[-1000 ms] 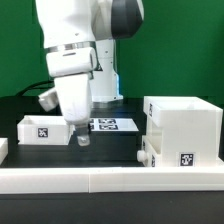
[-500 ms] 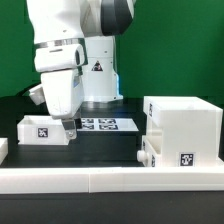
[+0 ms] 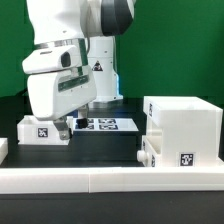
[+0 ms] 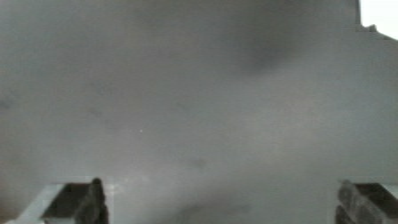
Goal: Assemble drawer
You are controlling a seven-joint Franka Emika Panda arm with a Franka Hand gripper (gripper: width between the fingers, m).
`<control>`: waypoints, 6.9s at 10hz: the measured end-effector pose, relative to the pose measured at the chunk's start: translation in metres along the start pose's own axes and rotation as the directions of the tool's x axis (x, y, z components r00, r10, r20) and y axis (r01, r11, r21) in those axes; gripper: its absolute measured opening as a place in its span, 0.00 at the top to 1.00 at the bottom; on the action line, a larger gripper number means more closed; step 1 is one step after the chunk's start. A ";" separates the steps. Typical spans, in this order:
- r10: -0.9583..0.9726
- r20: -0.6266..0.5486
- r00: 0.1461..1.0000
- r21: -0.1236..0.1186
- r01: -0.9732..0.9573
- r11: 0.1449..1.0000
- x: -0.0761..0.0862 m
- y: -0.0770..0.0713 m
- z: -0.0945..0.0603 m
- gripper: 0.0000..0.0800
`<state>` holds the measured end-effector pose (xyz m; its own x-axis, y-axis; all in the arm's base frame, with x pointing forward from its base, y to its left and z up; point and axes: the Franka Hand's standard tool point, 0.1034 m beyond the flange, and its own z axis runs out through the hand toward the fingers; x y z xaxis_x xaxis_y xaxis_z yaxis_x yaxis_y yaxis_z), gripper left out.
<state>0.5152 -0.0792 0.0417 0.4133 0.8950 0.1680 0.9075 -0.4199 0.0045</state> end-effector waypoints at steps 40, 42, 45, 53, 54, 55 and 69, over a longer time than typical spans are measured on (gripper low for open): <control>0.878 -0.107 0.467 -0.117 -0.883 0.456 -0.074 -0.104 0.025 0.77; 0.875 -0.110 0.472 -0.117 -0.880 0.460 -0.071 -0.102 0.025 0.94; 0.864 -0.112 0.492 -0.117 -0.869 0.480 -0.061 -0.102 0.025 0.95; 0.675 0.004 0.738 -0.038 -0.675 0.737 0.008 -0.066 -0.007 0.95; 0.675 -0.006 0.738 -0.045 -0.674 0.737 0.008 -0.066 -0.006 0.95; 0.668 -0.002 0.744 -0.042 -0.667 0.744 0.008 -0.067 -0.005 0.95; -0.320 0.071 0.945 0.010 0.320 0.947 0.031 -0.032 -0.011 0.95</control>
Offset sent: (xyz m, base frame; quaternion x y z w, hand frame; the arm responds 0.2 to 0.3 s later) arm -0.0248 -0.0197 0.0057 -0.0316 -0.0013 0.1791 0.9833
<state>0.4979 -0.0396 0.0580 0.1055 0.9906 0.0871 0.9927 -0.1100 0.0486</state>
